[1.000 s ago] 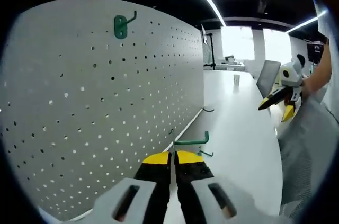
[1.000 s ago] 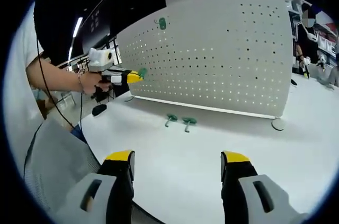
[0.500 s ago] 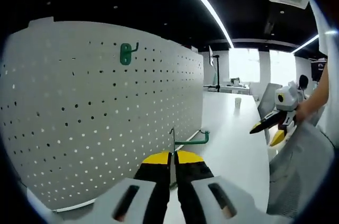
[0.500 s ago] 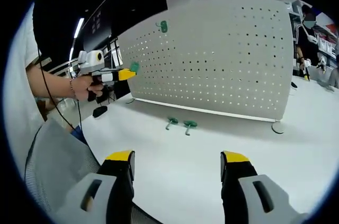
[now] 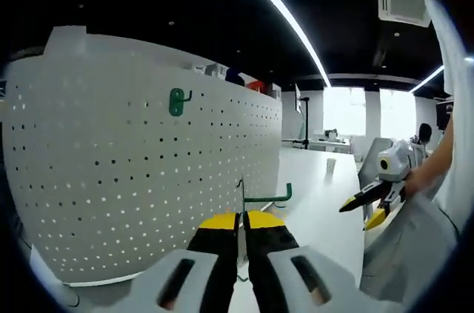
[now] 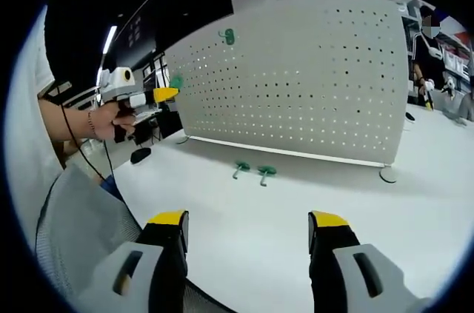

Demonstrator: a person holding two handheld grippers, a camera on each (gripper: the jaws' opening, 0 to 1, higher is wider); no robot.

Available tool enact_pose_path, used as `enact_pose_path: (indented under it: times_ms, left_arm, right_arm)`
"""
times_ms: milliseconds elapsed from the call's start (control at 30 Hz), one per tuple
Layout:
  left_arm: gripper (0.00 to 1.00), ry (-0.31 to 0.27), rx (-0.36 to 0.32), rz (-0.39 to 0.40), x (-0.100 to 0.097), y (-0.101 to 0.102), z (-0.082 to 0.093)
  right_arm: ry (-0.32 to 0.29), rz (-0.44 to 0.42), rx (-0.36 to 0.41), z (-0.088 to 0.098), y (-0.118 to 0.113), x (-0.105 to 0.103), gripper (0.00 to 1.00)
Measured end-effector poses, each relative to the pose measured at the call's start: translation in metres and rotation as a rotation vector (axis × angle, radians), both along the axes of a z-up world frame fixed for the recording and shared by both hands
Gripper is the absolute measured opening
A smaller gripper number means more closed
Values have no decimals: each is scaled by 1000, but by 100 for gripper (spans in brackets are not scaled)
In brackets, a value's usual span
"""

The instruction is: Insert the hook assembly into the mounting plate slot until the hook locks in place.

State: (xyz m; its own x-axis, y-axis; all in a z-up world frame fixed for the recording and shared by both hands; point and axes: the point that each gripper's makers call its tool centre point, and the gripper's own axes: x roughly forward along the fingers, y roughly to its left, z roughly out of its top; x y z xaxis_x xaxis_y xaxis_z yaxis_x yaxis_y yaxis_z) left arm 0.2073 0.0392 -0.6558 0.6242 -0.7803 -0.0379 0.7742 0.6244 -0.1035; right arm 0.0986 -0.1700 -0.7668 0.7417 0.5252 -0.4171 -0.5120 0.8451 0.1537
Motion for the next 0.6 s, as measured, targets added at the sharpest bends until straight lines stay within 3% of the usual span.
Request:
enact_pose_path:
  times_ms: [67,400,600]
  left_arm:
    - [2,-21,26,4,-3,0,2]
    - [2,-71,2,14,-17,-4,25]
    - [2,-75,2,16,-20,-6,26]
  right_arm:
    - [0,0,-1,0,0,0,63]
    - [1,-12,-2,-1,-4,0,63]
    - [1,-13,-1,0,-4,0,63]
